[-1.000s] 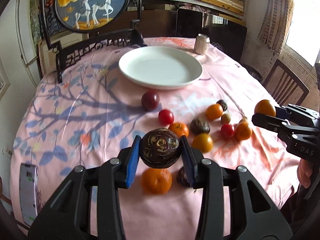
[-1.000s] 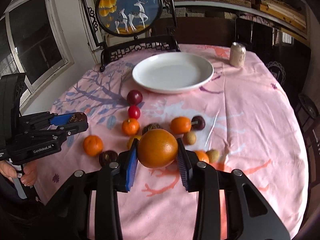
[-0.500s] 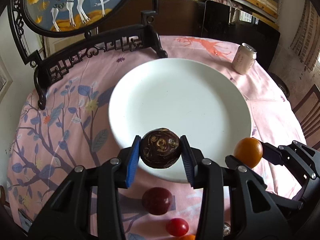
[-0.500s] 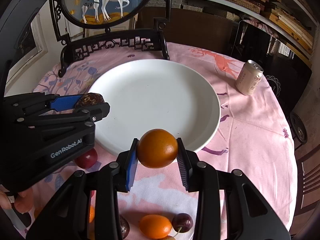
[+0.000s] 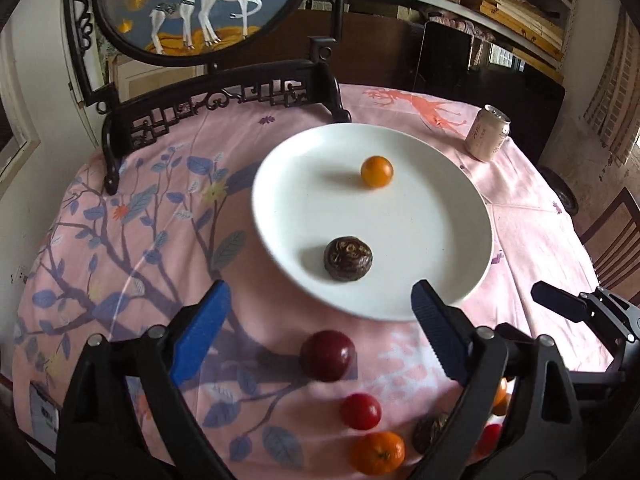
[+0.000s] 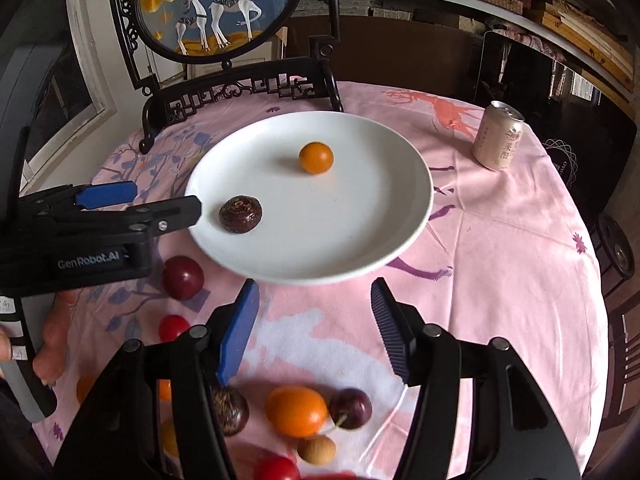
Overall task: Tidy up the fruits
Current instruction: 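Carry both fruits over the white plate and open both grippers to release, then withdraw both open grippers from the plate back toward the fruits, then grasp a mandarin with the left gripper while the right gripper grasps an orange, then carry both oranges to the white plate and open both grippers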
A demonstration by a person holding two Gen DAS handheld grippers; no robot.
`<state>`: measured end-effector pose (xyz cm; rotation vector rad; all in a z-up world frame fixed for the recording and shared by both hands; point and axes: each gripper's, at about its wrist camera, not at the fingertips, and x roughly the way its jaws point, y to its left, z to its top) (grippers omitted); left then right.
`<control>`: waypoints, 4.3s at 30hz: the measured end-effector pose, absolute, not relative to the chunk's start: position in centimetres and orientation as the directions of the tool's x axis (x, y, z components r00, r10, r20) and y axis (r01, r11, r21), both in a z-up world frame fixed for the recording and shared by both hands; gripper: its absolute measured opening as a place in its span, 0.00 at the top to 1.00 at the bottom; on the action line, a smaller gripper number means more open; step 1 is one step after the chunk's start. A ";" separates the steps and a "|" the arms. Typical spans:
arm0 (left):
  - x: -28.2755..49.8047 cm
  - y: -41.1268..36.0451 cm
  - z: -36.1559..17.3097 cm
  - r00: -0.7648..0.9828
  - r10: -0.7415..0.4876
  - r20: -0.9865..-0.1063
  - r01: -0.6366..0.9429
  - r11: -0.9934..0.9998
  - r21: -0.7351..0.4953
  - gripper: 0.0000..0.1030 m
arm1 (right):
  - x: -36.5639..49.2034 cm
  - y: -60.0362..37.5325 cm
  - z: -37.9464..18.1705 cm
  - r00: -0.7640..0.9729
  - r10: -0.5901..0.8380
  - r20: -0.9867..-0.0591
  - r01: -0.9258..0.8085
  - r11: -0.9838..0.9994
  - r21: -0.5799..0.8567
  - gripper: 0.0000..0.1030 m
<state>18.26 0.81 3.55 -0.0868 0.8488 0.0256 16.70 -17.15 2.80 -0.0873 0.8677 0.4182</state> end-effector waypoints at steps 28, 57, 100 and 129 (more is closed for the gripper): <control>2.4 2.2 0.2 0.639 -0.003 -0.769 0.021 1.000 0.014 0.07 | 1.6 -22.5 -0.9 0.563 0.335 -0.755 -0.262 0.939 0.222 0.24; 2.9 1.9 -3.7 0.531 -0.080 -0.843 0.137 0.991 -0.008 0.56 | 4.3 -20.9 -2.8 0.564 0.187 -0.804 -0.236 0.970 0.060 0.33; 2.5 2.2 -3.3 0.552 -0.080 -0.830 0.124 0.992 -0.013 0.56 | 4.5 -20.3 -2.7 0.543 0.238 -0.805 -0.271 0.957 0.100 0.61; 23.2 0.5 3.0 0.657 0.037 -0.753 -0.017 0.999 0.033 0.56 | 18.3 -13.1 2.7 0.678 0.275 -0.681 -0.369 0.929 0.008 0.61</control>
